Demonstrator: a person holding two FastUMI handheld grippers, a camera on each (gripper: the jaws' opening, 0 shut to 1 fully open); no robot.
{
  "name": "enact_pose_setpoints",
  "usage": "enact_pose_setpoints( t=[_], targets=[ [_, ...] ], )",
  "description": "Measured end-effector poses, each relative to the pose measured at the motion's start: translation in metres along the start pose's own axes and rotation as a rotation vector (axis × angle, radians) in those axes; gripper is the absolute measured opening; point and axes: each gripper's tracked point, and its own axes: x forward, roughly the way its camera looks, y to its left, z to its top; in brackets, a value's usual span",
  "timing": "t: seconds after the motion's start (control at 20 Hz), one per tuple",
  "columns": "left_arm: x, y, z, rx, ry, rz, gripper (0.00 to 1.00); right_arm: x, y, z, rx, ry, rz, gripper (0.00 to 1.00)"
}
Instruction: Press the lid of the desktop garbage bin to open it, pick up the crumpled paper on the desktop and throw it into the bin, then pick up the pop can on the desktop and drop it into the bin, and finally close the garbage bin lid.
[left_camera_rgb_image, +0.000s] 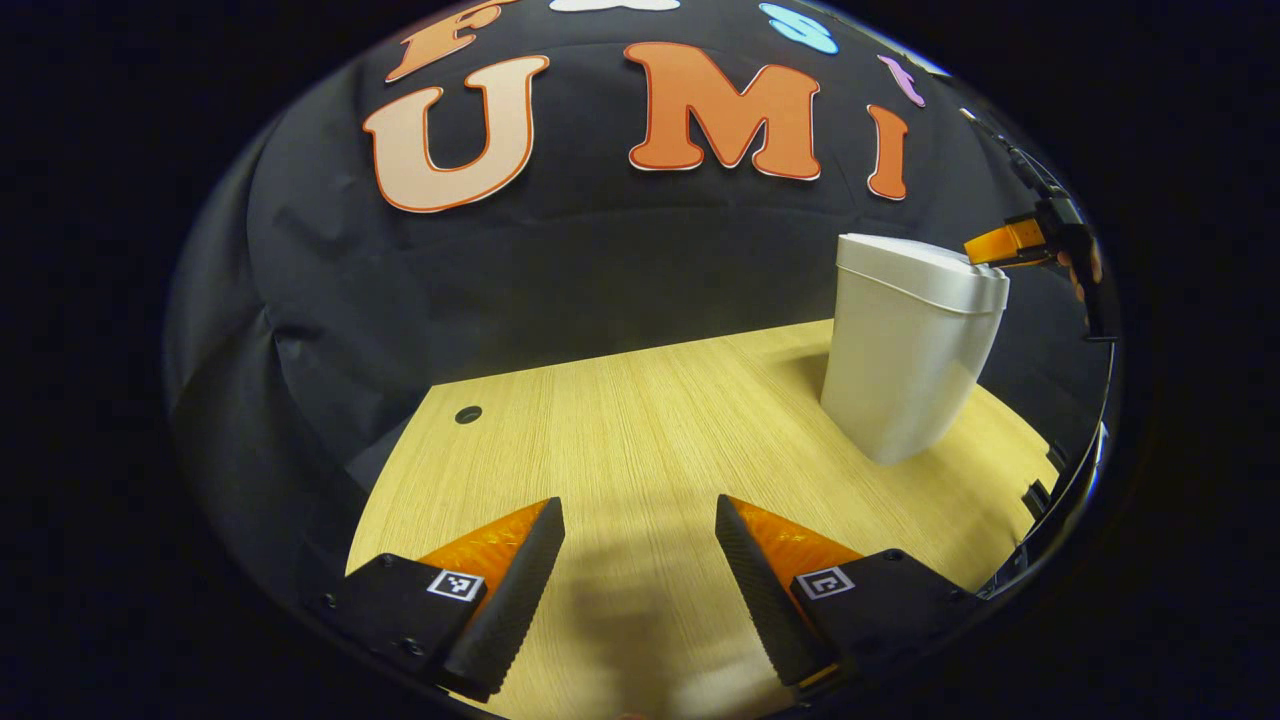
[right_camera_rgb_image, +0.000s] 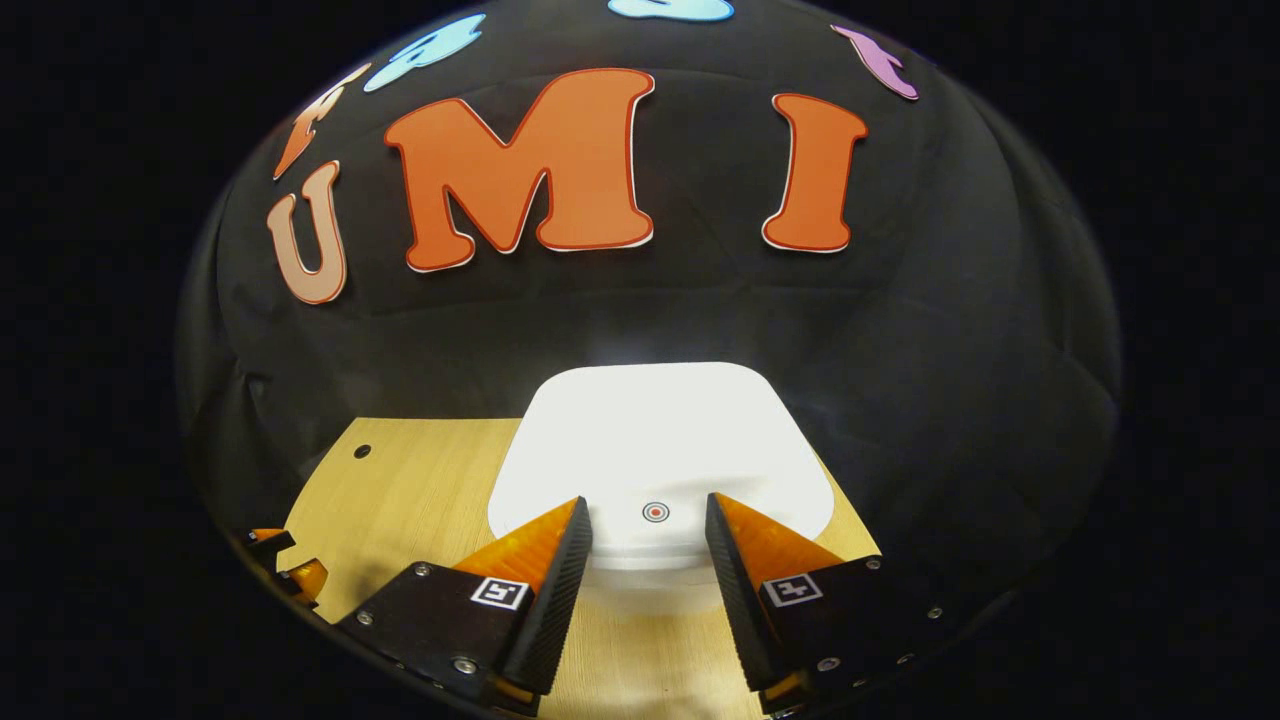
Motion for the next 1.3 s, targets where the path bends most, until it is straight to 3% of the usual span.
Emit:
enact_pose_setpoints(
  t=[0.3, 0.35, 0.45, 0.9, 1.3],
  targets=[
    [-0.002, -0.002, 0.007, 0.007, -0.017, -0.010, 0.98, -0.003, -0.002, 0.002, -0.006, -0.023, -0.004, 0.67],
    [-0.002, -0.003, 0.008, 0.009, -0.021, -0.013, 0.97, -0.004, -0.001, 0.002, -0.002, -0.032, -0.009, 0.62],
    [-0.003, -0.003, 0.013, 0.015, -0.028, -0.014, 0.97, -0.007, -0.002, 0.002, 0.003, -0.059, -0.015, 0.66],
    [-0.013, 0.009, 0.049, 0.010, -0.104, 0.006, 0.97, -0.015, 0.001, 0.001, 0.036, -0.095, -0.015, 0.67],
    [-0.032, 0.018, 0.106, -0.004, -0.221, 0.032, 0.97, -0.023, 0.042, 0.000, -0.005, -0.136, 0.031, 0.67]
  ],
)
